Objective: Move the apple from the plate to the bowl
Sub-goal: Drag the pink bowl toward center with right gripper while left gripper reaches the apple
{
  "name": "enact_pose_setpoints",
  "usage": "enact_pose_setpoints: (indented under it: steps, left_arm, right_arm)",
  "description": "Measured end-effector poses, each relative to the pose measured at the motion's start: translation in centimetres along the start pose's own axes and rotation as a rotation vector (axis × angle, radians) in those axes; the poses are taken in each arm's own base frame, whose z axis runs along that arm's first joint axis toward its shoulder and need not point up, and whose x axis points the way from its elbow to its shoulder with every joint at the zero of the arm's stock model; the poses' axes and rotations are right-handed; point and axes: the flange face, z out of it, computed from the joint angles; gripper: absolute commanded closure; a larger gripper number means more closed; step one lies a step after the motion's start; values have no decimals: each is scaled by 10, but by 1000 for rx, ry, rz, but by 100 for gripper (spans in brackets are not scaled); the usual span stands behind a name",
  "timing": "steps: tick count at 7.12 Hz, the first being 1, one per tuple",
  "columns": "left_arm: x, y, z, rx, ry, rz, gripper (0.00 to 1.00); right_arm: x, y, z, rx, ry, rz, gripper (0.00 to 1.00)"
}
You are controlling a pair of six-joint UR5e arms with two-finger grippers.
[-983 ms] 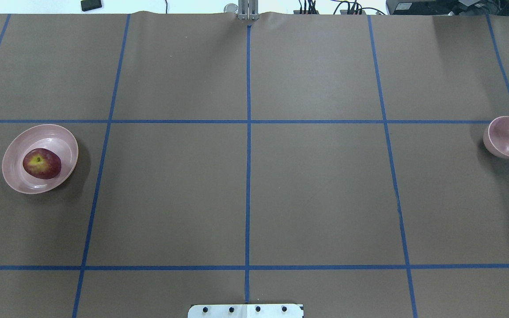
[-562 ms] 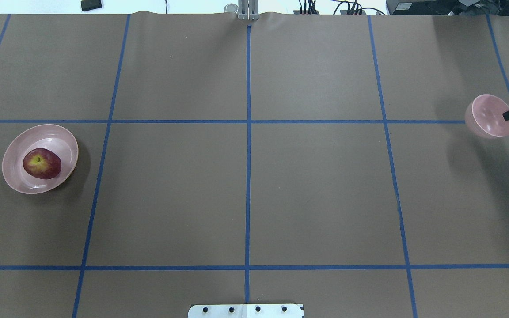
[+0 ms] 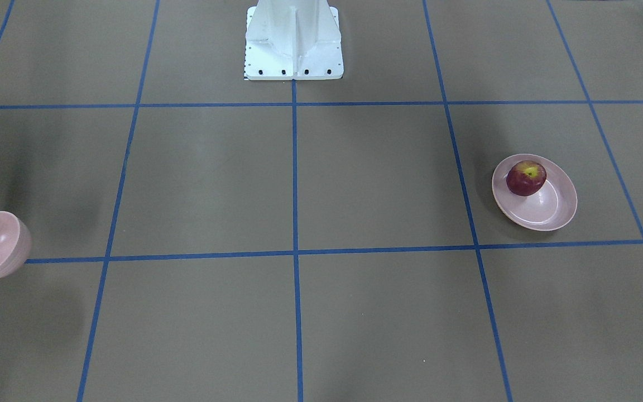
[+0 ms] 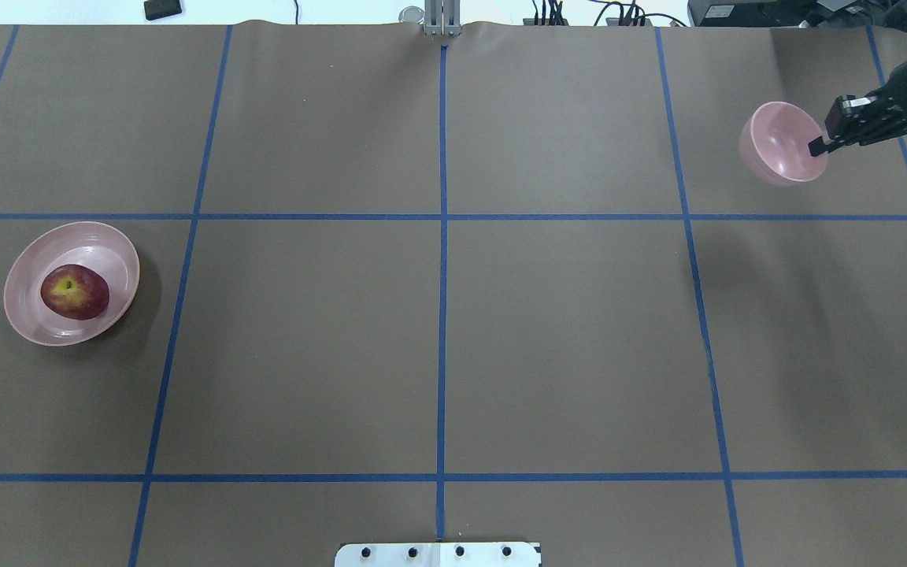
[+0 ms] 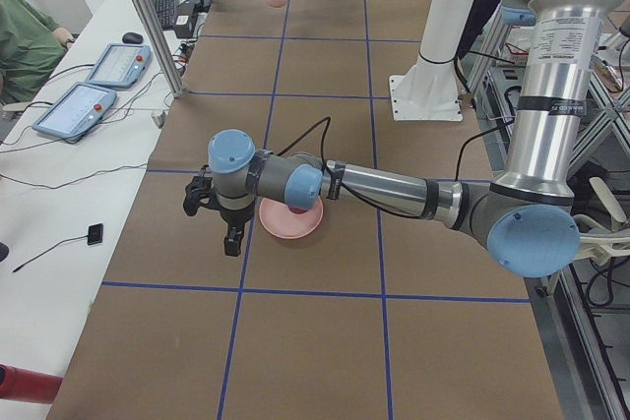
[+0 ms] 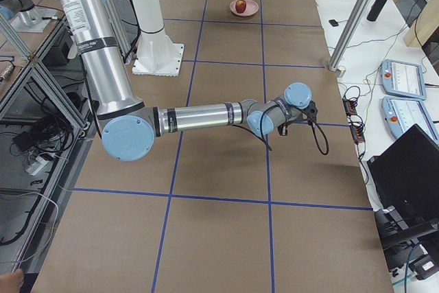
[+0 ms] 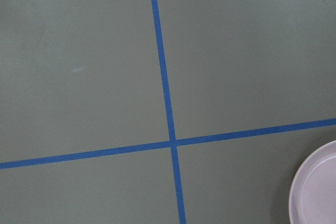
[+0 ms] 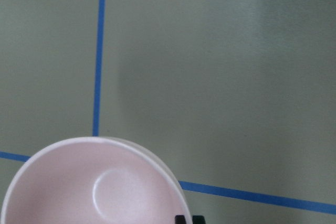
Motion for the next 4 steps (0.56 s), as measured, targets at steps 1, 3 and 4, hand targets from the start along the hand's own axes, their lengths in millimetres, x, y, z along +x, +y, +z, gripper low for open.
enact_pose_setpoints:
  steps: [1, 3, 4]
  left_arm:
    - [38, 3, 10, -17, 13, -49, 2]
    - [104, 17, 36, -63, 38, -105, 2]
    - [125, 25, 49, -78, 47, -121, 2]
  right_arm:
    - [-46, 0, 11, -2, -6, 33, 100]
    - [-133, 10, 24, -6, 32, 93, 100]
    - [-174, 18, 22, -5, 75, 108, 100]
